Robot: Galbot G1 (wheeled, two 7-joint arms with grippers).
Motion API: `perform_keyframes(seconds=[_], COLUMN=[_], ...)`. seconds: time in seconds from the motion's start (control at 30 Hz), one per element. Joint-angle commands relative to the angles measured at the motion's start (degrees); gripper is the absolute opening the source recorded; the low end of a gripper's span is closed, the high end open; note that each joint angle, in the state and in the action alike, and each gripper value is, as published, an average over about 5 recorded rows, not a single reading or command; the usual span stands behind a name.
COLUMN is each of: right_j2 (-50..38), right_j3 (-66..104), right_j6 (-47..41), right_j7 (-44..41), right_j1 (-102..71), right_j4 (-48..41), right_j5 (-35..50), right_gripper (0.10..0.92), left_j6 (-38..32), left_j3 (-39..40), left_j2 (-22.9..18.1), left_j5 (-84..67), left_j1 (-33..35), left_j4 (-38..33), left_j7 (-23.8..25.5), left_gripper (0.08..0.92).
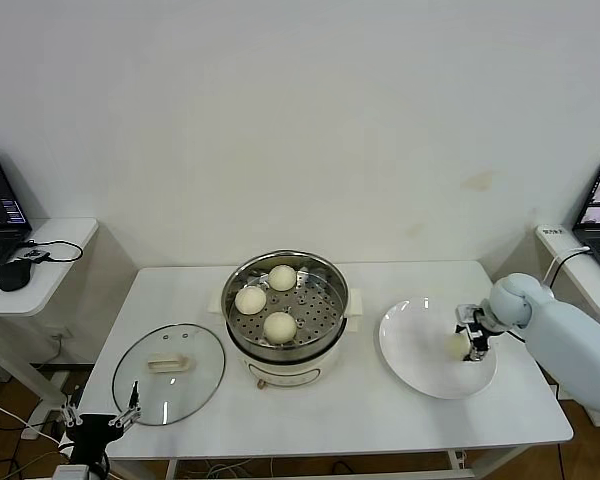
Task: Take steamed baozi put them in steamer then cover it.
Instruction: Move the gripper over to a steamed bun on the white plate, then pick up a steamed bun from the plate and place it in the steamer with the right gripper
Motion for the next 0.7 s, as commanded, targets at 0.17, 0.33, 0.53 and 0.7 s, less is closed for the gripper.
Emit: perform_keyframes(seconds=[0.17, 0.33, 0.53, 0.7], right_j2=[-3.24, -6.43, -5.28, 1.57], right_j3=[-4.43, -10.76, -22.79, -31.26], right_j6=[-2.78, -5.62, -9.96, -14.58], right_j7=[-1.63, -2.3, -1.96, 0.08], right_j1=[5.39, 12.82, 30.57, 44.82], right_j4=[6.28, 11.62, 16.72, 17.3], right_j5=[5.95, 11.74, 20.88, 30.54], right_gripper=[0.575, 0.561, 0.561, 0.568], left_j6=[-0.08, -0.12, 0.0, 0.04], left_j3=[-0.17, -0.1, -0.13, -0.13], left_j2=[0.09, 0.31, 0.69, 0.89], left_j5=[-0.19, -0.4, -0.65, -1.05], left_j1=[-0.18, -0.42, -0.79, -1.01], left_j4=[-0.06, 0.08, -0.17, -0.31], left_j7=[-0.02, -0.02, 0.01, 0.02], left_gripper=[0.823, 0.823, 0.823, 0.823])
